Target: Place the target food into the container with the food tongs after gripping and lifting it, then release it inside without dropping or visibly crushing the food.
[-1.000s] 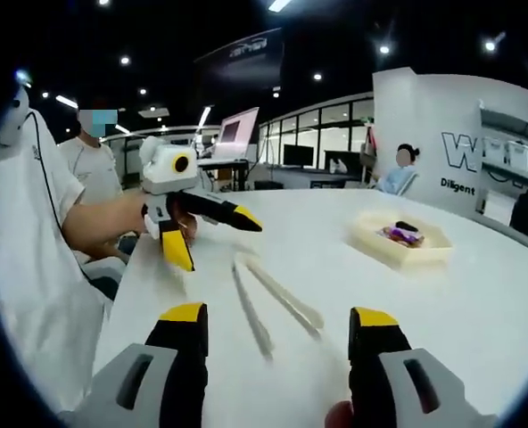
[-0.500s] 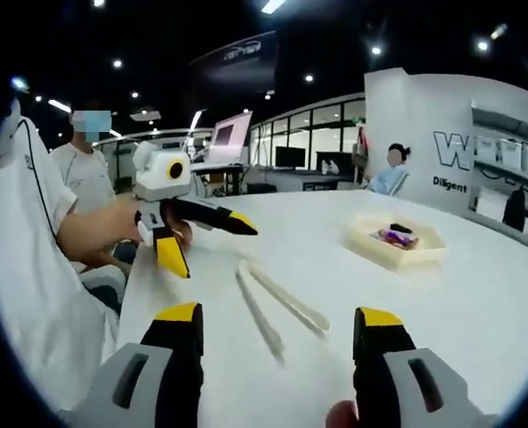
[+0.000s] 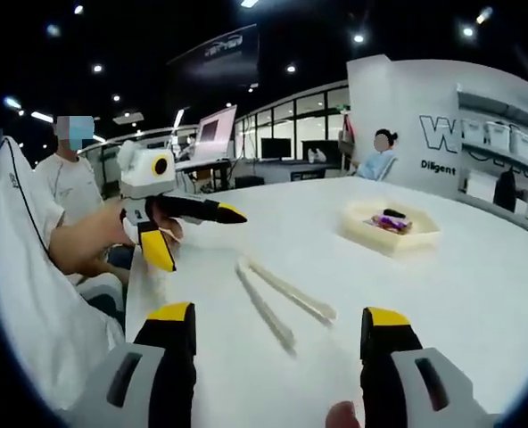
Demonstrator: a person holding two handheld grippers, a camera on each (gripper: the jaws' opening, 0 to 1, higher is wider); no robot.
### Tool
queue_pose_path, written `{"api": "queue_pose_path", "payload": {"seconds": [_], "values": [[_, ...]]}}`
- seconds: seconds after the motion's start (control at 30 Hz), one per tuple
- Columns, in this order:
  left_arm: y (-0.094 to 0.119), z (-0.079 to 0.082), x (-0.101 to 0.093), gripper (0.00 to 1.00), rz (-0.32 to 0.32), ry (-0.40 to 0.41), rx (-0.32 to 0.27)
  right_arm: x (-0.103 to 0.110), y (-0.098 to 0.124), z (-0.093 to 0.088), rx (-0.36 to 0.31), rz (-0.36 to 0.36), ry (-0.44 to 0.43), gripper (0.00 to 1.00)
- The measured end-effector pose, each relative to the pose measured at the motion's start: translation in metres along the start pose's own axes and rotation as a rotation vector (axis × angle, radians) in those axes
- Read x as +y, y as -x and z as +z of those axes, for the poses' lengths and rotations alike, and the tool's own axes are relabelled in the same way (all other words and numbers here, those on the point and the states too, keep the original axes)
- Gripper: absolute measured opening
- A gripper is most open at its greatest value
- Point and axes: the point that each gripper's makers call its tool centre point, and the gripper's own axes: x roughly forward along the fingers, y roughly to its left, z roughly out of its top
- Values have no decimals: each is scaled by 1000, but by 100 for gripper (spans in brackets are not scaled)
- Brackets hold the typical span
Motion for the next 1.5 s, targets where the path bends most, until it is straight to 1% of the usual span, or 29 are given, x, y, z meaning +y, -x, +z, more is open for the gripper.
{"api": "queue_pose_path", "payload": {"seconds": [0.13,0.33,0.43,0.63,0.9,1.07,1.2,1.3,1.5], "values": [[2,1,-2,93,0,4,2,2,2,3,-6,-4,1,76],[5,3,-6,95,6,26,27,11,5,8,1,-5,10,77],[8,4,-9,96,5,32,38,12,7,11,2,-15,1,78],[12,4,-9,97,29,41,59,15,9,17,0,-23,-6,78],[20,9,-12,97,44,65,66,16,11,22,2,-35,-12,78],[25,14,-13,97,56,75,70,22,14,28,1,-36,-15,79],[27,17,-11,99,79,90,69,23,17,31,3,-47,-15,79],[29,16,-14,99,77,95,80,24,20,33,0,-54,-16,79],[31,16,-16,99,85,105,86,25,24,35,0,-70,-21,79]]}}
